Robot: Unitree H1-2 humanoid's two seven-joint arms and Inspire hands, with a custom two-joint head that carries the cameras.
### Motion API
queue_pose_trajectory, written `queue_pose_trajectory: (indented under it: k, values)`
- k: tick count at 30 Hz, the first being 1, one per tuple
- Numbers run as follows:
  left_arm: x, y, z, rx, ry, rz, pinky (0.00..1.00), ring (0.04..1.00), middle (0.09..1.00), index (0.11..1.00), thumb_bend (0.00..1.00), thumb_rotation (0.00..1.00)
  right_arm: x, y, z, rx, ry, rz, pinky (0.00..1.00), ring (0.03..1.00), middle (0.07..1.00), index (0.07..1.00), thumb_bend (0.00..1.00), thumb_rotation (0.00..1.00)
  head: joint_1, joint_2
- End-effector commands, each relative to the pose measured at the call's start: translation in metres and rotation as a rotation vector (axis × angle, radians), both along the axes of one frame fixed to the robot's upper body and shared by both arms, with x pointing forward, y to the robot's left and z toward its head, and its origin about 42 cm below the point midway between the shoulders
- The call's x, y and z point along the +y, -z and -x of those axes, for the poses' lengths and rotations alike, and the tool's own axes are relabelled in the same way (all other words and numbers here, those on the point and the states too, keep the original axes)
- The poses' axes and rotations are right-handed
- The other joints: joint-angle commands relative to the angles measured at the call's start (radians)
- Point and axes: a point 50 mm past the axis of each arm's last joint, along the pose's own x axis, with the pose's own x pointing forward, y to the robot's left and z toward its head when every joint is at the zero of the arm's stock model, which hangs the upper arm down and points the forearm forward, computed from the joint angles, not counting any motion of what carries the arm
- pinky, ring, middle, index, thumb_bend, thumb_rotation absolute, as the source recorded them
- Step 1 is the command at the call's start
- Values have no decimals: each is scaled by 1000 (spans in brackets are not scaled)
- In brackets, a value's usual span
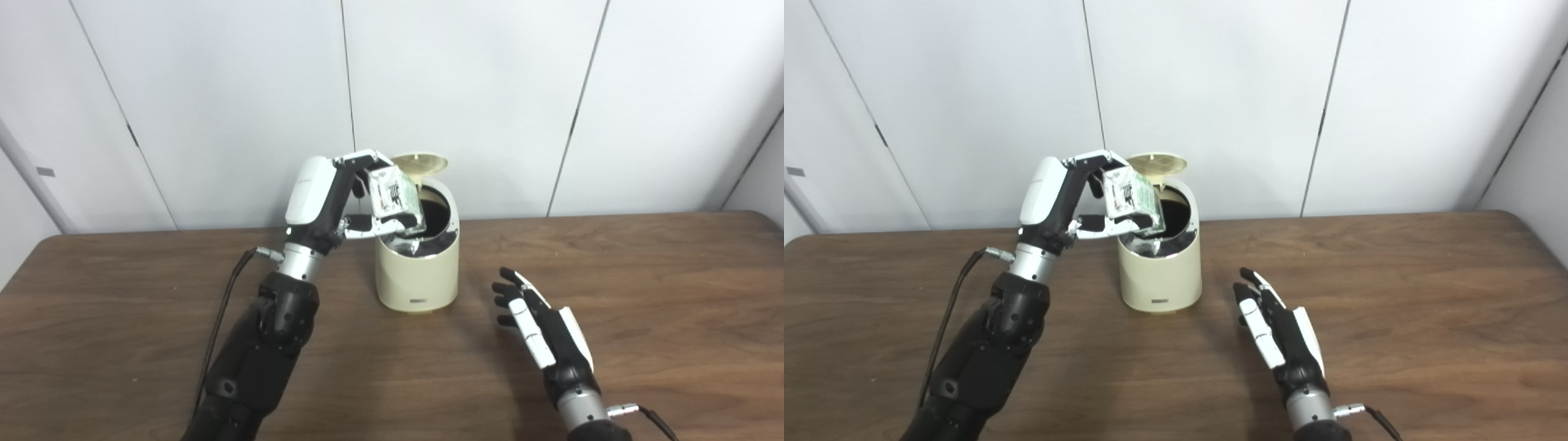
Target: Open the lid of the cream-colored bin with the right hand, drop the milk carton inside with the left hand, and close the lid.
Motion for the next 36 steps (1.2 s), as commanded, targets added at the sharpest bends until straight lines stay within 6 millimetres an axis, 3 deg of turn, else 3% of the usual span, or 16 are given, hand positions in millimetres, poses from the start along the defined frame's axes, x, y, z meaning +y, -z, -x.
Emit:
queue_pose_trajectory:
  k: [1,4,5,6,9,21,36]
  values:
    - [-2,-31,-4,-96,14,13,353,376,481,540,499,0,3,-19,-4,-102,-16,-11,755,834,839,892,388,943,0,1]
    - [-2,-31,-4,-76,26,10,353,413,426,518,520,0,3,-19,-4,-100,-17,-12,754,835,833,894,389,945,2,-1]
    - [-1,-31,-3,-71,33,12,359,421,494,555,805,1,3,-19,-4,-101,-18,-13,757,832,826,892,394,948,4,-2]
    - [-1,-30,-3,-71,39,15,361,423,517,567,901,6,3,-19,-4,-102,-19,-15,760,831,821,891,394,949,4,-2]
    - [-1,-30,-2,-59,60,27,363,423,536,580,991,29,4,-19,-3,-106,-21,-12,769,816,802,879,386,956,7,-3]
    - [-2,-33,0,-59,61,-5,365,423,538,582,1000,35,3,-21,-4,-105,-26,-1,764,797,772,844,422,990,5,-1]
    - [-2,-33,-2,-57,61,5,363,423,540,580,1000,66,1,-21,-5,-97,-26,7,757,794,767,824,395,996,11,-4]
